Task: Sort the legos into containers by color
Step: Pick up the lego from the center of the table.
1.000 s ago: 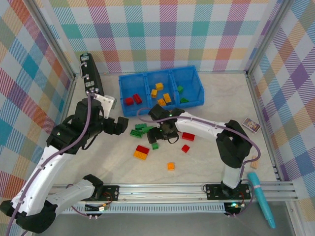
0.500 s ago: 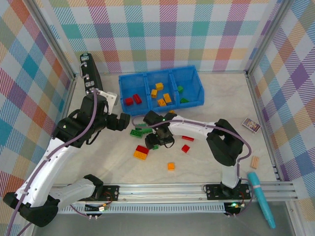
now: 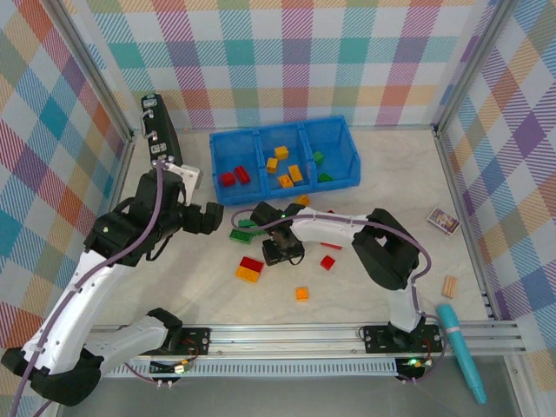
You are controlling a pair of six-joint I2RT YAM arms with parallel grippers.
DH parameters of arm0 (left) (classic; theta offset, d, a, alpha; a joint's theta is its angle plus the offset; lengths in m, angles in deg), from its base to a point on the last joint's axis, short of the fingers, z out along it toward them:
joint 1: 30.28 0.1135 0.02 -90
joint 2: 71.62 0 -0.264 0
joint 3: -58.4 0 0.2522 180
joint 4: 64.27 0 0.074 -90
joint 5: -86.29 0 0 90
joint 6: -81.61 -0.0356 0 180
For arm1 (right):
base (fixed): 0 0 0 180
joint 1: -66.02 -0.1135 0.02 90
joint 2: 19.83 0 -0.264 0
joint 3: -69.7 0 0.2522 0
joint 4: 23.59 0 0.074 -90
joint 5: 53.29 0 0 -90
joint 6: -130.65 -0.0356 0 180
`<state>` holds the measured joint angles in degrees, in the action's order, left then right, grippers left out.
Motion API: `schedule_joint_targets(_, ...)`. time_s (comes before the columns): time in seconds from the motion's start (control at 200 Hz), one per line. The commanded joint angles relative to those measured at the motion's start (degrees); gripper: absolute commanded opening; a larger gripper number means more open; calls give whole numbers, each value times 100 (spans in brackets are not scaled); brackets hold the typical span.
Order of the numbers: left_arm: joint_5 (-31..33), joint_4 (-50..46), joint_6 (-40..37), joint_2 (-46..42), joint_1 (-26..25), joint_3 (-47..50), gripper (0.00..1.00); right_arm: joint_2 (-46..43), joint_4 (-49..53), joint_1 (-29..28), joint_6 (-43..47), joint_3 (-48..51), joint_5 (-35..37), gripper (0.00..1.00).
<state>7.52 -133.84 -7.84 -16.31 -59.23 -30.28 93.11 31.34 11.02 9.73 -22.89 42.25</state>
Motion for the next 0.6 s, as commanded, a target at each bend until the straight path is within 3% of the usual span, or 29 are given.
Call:
schedule_joint_targets(0.0, 126, -63, -29, -182, 47, -67, 100, 164, 113, -46, -11, -16, 240, 47)
schedule_joint_targets(0.34, 380, -97, -34, -225, 47, 124, 100, 68, 364, 82, 430, -146, 351, 32)
schedule_joint_targets(0.595, 713, 219, -192, -413, 47, 391, 100, -1182, 339, 1218, 1085, -169, 446, 32)
